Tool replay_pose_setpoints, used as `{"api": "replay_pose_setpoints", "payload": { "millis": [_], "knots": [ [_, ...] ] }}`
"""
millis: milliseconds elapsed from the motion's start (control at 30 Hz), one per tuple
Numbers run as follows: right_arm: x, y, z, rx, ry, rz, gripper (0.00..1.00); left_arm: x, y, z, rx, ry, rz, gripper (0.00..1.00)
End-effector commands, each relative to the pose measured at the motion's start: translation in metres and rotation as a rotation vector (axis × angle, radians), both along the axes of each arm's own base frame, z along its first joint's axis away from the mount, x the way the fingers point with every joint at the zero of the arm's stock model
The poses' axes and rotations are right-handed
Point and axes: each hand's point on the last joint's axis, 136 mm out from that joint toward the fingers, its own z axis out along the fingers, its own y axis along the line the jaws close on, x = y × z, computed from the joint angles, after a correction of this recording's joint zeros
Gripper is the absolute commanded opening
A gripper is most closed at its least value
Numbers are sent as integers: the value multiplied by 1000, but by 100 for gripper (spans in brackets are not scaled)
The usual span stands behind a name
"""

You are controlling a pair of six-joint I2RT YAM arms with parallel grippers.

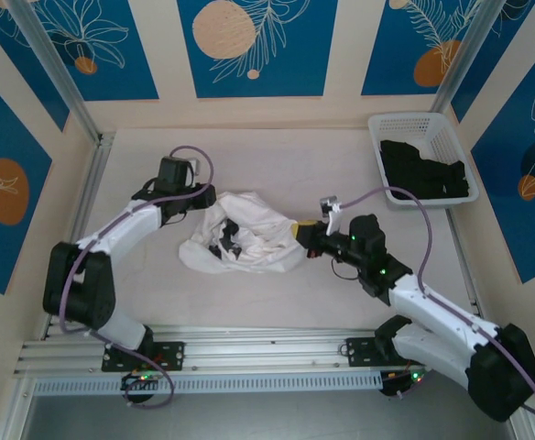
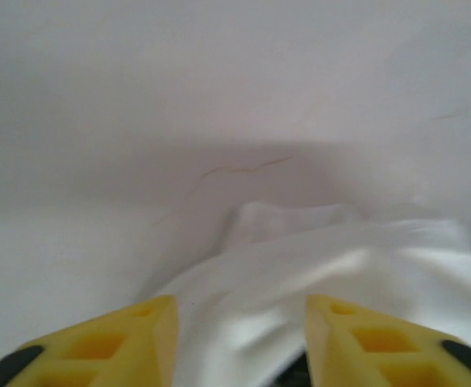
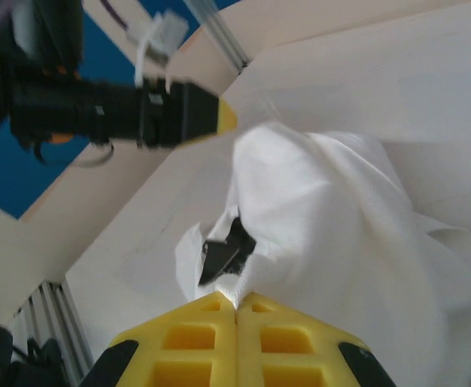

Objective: Fold the inside-out t-shirt

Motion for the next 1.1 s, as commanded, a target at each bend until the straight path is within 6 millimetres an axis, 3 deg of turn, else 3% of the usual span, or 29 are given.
{"api": "replay_pose_setpoints", "payload": {
  "millis": [0,67,167,267,500,600,667,767,833,867,1067],
  "knots": [
    [20,4,7,97,91,-78,0,-14,25,-1,96,-6,72,54],
    [23,7,2,102,103,-83,0,-34,13,11,49,-58,48,59],
    [27,7,-6,78,113,-92,0,-70,-24,24,-10,-115,-64,63],
    [29,5,-11,62,121,-99,0,-97,-62,19,-42,-98,-197,63],
    [29,-6,-9,50,108,-132,0,-125,-139,-10,-56,-25,-444,58],
    [27,-11,-7,47,100,-143,0,-129,-158,-19,-36,-3,-495,55],
    [27,-14,-8,40,97,-153,0,-128,-163,-24,-30,12,-505,48],
    [25,-19,-9,29,92,-162,0,-124,-160,-23,-16,3,-488,26],
    [23,-22,-9,6,77,-163,0,-118,-152,-11,-17,-29,-462,5],
    [22,-24,-10,-9,67,-162,0,-116,-147,-2,-27,-50,-449,0],
    [-1,-26,0,-31,-88,-83,0,-110,-112,90,-227,-295,-407,0]
  ]
}}
